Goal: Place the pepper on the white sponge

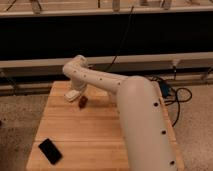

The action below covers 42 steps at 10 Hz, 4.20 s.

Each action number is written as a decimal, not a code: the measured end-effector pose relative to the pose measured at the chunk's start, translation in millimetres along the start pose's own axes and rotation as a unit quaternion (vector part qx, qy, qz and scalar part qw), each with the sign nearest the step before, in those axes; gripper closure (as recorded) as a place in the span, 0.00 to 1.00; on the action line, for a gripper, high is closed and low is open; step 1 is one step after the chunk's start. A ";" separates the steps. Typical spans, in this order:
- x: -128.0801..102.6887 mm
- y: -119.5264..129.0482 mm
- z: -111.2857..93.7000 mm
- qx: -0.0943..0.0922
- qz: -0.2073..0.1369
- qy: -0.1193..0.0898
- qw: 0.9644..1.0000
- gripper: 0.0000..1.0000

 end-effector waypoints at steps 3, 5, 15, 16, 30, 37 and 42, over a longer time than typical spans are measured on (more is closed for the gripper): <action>11.4 15.4 11.4 -0.013 0.012 -0.008 1.000 0.20; 15.9 21.2 20.7 -0.021 0.021 -0.015 0.999 0.20; 13.3 36.3 43.3 -0.041 0.022 -0.055 0.997 0.65; 12.2 35.8 43.6 -0.040 0.020 -0.057 0.997 0.74; 28.1 -56.3 -8.3 -0.008 -0.032 -0.037 0.999 1.00; 40.3 -63.5 23.6 0.003 -0.019 -0.053 0.998 0.63; 28.3 -79.6 21.3 0.020 -0.037 -0.063 0.997 0.20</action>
